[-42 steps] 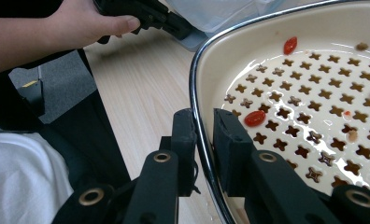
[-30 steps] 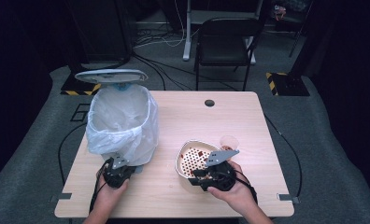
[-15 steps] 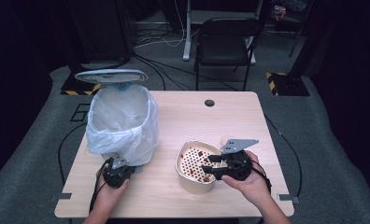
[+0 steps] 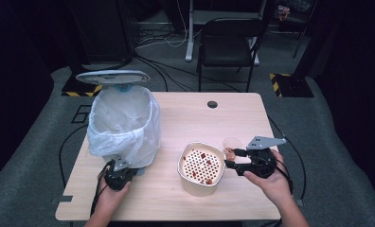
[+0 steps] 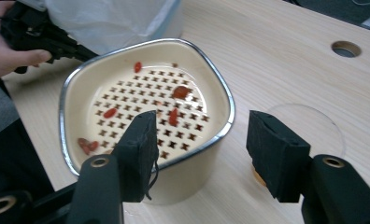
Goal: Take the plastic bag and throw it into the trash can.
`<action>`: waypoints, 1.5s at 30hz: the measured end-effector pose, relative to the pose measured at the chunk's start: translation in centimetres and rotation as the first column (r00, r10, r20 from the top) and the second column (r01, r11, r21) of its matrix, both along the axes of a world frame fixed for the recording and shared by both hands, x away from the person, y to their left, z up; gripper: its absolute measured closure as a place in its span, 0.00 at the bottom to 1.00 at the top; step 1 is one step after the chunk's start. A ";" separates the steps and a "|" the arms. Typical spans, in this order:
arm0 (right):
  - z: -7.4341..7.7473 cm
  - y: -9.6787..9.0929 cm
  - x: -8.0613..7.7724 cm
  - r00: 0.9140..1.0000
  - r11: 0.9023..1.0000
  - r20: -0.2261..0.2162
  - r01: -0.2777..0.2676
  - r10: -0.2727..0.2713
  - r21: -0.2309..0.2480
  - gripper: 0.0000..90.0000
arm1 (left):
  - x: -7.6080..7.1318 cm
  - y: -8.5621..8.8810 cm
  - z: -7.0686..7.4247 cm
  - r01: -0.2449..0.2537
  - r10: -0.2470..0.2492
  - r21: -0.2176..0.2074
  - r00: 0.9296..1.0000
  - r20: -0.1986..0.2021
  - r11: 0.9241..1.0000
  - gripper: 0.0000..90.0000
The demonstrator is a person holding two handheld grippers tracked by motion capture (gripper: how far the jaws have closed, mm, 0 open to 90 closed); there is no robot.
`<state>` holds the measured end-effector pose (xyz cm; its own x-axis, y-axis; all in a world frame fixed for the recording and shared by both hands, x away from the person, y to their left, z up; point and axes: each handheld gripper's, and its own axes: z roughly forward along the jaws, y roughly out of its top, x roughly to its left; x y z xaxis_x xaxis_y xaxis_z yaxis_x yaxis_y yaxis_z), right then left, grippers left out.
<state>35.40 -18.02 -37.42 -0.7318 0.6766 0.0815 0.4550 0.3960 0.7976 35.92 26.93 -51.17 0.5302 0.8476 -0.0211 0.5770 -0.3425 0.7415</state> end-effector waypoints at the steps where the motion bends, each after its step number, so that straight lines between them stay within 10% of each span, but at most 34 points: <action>1: -0.1 -0.3 0.1 1.000 1.000 0.000 0.011 -0.011 -0.001 0.46 | 0.0 0.0 0.0 -0.001 0.001 -0.001 1.000 0.000 1.000 1.00; 21: -4.1 -3.0 2.4 0.990 0.988 -0.006 0.142 -0.143 -0.052 0.20 | 0.0 0.0 0.0 0.004 -0.004 0.000 1.000 -0.001 1.000 1.00; 45: -8.7 -1.8 6.4 0.982 0.980 -0.022 0.184 -0.186 -0.078 0.18 | 0.0 0.1 0.0 0.005 -0.005 -0.006 1.000 -0.004 1.000 1.00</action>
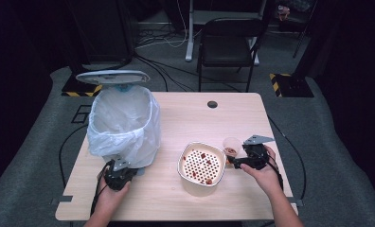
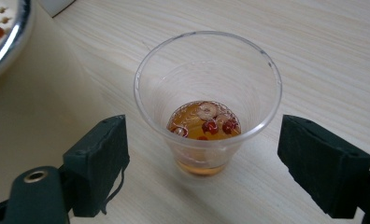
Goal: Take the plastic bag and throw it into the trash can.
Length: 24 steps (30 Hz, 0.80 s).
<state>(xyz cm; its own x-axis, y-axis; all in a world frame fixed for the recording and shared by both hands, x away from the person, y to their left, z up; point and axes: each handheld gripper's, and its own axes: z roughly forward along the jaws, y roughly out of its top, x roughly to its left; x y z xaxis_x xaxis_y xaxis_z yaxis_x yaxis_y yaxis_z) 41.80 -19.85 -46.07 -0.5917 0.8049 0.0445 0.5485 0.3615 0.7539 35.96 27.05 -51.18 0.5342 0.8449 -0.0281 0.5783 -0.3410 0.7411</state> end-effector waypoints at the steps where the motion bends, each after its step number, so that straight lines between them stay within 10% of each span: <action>1: -0.1 0.1 0.1 1.000 1.000 0.000 0.002 -0.002 0.000 0.18 | 0.0 0.0 0.0 0.000 0.000 0.000 1.000 0.000 1.000 1.00; 24: -2.0 1.4 2.3 1.000 1.000 0.000 0.013 -0.013 -0.016 0.24 | 0.0 0.0 0.0 0.000 0.000 -0.001 1.000 0.000 1.000 1.00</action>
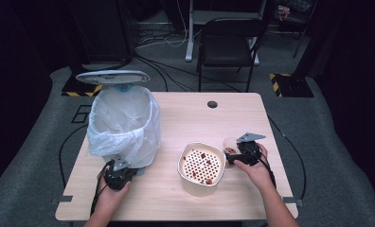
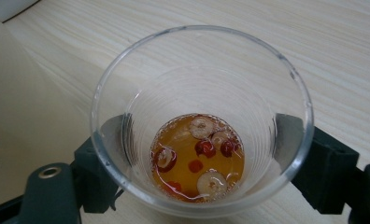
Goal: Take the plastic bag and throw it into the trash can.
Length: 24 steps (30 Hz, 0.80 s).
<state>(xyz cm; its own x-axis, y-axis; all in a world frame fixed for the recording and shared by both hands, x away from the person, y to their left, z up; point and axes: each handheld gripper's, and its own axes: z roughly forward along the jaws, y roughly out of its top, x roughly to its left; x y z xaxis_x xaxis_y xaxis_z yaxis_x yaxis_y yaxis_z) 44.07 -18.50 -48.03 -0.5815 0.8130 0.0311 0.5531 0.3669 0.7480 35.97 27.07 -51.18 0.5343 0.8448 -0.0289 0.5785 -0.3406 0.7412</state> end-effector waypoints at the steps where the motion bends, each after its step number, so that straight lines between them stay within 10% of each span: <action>1: 0.0 0.0 0.0 1.000 1.000 -0.006 0.003 -0.003 0.001 0.24 | 0.0 0.0 0.0 0.000 0.000 0.001 1.000 0.000 1.000 1.00; 24: 0.2 0.4 0.0 0.998 0.999 0.060 -0.029 0.031 -0.044 0.39 | -0.1 -0.1 0.0 -0.020 0.020 -0.007 1.000 -0.009 1.000 1.00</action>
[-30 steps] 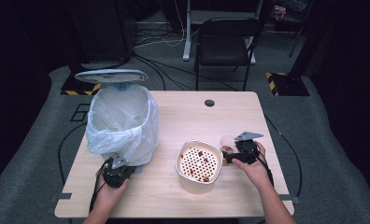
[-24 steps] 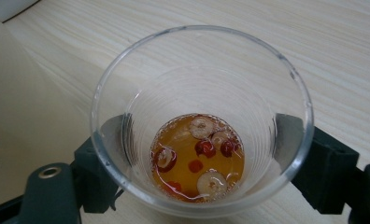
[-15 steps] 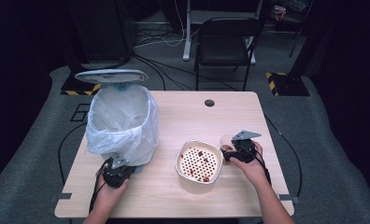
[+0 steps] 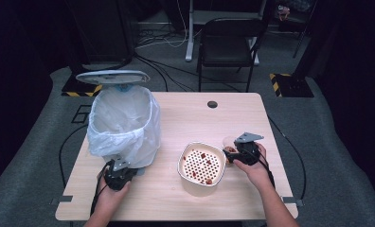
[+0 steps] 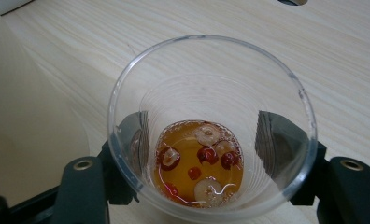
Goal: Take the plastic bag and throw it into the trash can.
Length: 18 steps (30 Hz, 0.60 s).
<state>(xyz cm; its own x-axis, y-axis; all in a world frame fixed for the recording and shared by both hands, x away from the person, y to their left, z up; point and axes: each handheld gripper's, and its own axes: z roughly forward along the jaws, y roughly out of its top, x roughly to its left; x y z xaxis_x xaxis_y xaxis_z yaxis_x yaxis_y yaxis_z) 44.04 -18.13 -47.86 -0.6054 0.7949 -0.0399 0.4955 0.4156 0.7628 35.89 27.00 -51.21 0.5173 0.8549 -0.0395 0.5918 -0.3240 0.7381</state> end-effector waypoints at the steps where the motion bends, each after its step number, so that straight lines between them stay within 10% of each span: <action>1: 0.0 0.0 0.0 1.000 1.000 0.000 -0.001 0.001 0.000 0.40 | 0.0 0.0 0.0 0.000 0.000 -0.001 1.000 0.000 1.000 1.00; 18: 0.5 -0.4 -0.4 1.000 1.000 0.013 -0.016 0.016 -0.007 0.44 | 0.0 0.0 0.0 0.001 -0.001 0.000 1.000 0.001 1.000 1.00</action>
<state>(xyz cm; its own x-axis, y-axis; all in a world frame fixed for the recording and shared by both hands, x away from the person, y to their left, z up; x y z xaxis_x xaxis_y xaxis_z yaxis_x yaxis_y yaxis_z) 43.67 -18.57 -47.36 -0.6176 0.7846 -0.0537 0.4783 0.4289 0.7663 35.90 27.00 -51.21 0.5181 0.8545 -0.0389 0.5910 -0.3247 0.7384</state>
